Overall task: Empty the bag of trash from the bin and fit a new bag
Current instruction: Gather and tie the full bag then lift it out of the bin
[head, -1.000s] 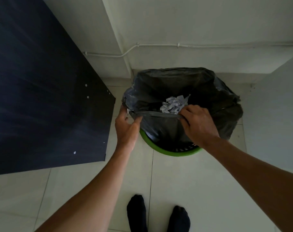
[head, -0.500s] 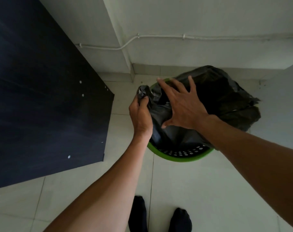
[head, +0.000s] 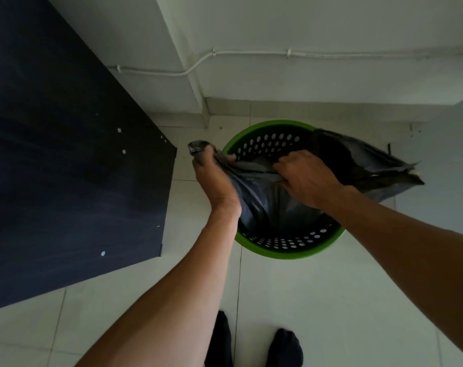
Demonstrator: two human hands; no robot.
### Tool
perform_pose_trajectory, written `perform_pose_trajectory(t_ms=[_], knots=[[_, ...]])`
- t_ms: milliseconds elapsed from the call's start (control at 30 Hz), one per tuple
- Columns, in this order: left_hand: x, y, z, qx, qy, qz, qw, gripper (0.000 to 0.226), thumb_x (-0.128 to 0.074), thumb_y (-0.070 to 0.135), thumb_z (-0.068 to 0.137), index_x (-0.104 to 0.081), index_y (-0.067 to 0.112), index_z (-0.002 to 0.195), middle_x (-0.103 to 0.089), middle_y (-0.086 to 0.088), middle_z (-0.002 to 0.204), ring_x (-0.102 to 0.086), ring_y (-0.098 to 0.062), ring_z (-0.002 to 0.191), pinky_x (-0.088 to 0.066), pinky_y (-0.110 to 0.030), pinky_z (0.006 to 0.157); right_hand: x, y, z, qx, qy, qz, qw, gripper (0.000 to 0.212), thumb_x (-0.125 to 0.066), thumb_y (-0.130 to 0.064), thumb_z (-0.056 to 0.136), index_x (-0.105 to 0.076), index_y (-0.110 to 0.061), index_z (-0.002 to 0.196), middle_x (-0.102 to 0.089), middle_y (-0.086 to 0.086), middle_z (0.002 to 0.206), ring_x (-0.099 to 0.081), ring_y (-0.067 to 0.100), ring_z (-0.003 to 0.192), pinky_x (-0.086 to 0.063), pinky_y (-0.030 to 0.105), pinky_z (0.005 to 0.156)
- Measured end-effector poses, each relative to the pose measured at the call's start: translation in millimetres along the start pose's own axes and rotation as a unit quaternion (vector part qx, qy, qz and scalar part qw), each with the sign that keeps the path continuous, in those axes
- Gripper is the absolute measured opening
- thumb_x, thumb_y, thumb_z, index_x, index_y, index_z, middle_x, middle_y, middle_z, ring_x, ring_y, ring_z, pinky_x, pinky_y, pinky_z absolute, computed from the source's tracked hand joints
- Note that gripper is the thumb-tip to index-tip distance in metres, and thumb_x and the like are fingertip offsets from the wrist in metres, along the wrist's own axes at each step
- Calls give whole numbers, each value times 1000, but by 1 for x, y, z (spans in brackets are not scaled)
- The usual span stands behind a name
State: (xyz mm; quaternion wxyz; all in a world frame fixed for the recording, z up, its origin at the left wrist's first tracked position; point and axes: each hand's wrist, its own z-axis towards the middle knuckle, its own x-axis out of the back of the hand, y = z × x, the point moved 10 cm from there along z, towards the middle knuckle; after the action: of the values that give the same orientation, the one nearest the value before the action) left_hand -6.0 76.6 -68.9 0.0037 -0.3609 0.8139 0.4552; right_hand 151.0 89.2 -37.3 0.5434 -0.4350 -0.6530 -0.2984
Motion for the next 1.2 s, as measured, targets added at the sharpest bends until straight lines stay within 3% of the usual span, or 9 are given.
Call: perform_pose_trajectory(t_ms=[100, 233, 400, 500, 633, 767, 867, 1067, 1200], knots=[[-8, -6, -17, -70, -38, 161, 984, 29, -71, 31, 87, -64, 11, 107, -73, -5, 100, -72, -18, 93, -58, -37, 87, -10, 4, -7, -5, -22, -7, 1000, 41, -55, -41, 90, -57, -18, 123, -58, 8, 118, -52, 30, 117, -22, 47, 113], [3, 1, -8, -115, 37, 190, 974, 19, -49, 17, 101, -59, 0, 103, -63, -3, 71, -63, -11, 62, -56, -27, 67, -28, 30, -29, -62, -143, -141, 978, 93, -57, -72, 76, -29, -21, 148, -56, 6, 131, -44, 30, 129, 6, 60, 116], [16, 10, -2, -112, 88, 178, 974, 29, -57, 18, 98, -59, -4, 118, -64, -3, 76, -62, -4, 60, -53, -23, 61, -17, 69, -56, -133, -146, -203, 959, 34, -44, -36, 97, -58, -27, 127, -40, 11, 142, -31, 34, 135, -1, 65, 115], [3, -1, -10, -103, 17, 226, 968, 30, -65, 26, 93, -64, 4, 113, -73, -4, 98, -70, -14, 94, -55, -25, 86, -19, 71, -63, -146, -124, -182, 965, 36, -40, -29, 98, -47, -19, 132, -33, 16, 146, -34, 35, 133, -25, 55, 112], [4, -3, -4, -108, 31, 251, 961, 18, -46, 13, 101, -59, 3, 106, -71, -12, 82, -69, -24, 79, -54, -34, 81, -18, 79, -73, -209, -97, -172, 958, 41, -48, -35, 97, -35, -16, 131, -38, 15, 137, -51, 37, 114, -37, 51, 97], [11, 4, 7, -124, 58, 300, 944, 27, -45, 11, 99, -59, 1, 120, -66, -27, 111, -65, -38, 101, -53, -44, 91, -21, 88, -84, -183, -105, -193, 958, 64, -46, -54, 93, -23, -19, 141, -57, 6, 117, -65, 26, 95, -35, 44, 98], [6, 3, 2, -126, 36, 292, 947, 25, -46, 17, 101, -60, 4, 117, -68, -14, 89, -68, -21, 82, -55, -34, 84, 3, 102, -97, -250, 29, -161, 954, 59, -63, -47, 86, -34, -19, 128, -63, 8, 105, -61, 30, 93, -36, 47, 95], [12, 0, -2, -101, 28, 269, 957, 43, -55, 40, 97, -64, 1, 113, -73, 1, 86, -70, -13, 86, -55, -25, 79, -36, 145, -193, -526, 171, 312, 772, 131, -80, -65, 60, -1, -20, 155, -33, 15, 153, -35, 34, 139, -26, 51, 112], [11, 0, -6, -92, 25, 270, 958, 39, -65, 35, 92, -66, 5, 117, -73, -3, 103, -69, -14, 96, -57, -30, 88, -61, 129, -207, -556, 220, 485, 638, 90, -79, -63, 61, -52, -9, 129, -68, 6, 98, -64, 25, 100, -47, 31, 87]])
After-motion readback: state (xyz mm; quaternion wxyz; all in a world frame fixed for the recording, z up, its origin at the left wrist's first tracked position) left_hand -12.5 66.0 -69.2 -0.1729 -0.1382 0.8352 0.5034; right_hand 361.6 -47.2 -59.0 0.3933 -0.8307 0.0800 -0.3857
